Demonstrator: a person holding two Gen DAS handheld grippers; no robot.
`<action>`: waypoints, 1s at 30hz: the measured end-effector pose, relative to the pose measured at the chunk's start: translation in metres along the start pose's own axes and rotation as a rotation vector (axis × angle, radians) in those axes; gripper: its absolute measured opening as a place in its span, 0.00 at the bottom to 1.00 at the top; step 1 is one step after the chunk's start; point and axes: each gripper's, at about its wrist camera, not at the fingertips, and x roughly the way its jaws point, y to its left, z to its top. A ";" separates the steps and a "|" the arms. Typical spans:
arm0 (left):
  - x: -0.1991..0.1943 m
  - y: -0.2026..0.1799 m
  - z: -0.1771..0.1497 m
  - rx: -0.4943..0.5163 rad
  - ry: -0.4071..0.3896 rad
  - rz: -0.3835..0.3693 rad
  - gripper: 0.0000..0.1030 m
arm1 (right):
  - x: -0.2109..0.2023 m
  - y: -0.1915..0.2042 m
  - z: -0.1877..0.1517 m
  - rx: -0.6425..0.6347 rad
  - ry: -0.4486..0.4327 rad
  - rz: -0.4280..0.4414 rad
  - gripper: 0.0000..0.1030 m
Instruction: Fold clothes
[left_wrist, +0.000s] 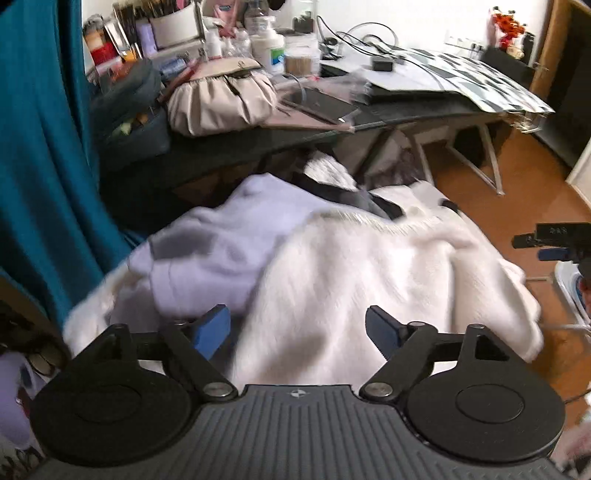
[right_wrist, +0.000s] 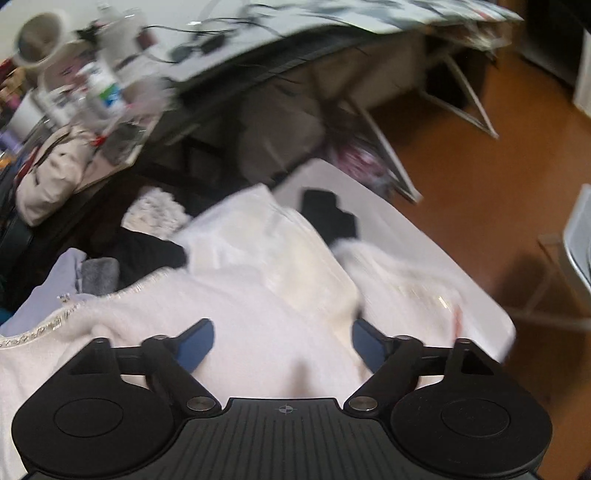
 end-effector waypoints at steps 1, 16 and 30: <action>0.005 -0.003 0.004 0.016 -0.004 0.001 0.80 | 0.010 0.005 0.005 -0.022 -0.002 0.019 0.84; 0.015 -0.031 0.017 0.034 0.092 0.058 0.10 | 0.079 0.043 0.036 -0.220 0.135 0.304 0.04; -0.013 -0.070 -0.038 0.154 0.203 -0.131 0.09 | -0.007 -0.009 -0.018 -0.238 0.119 0.355 0.00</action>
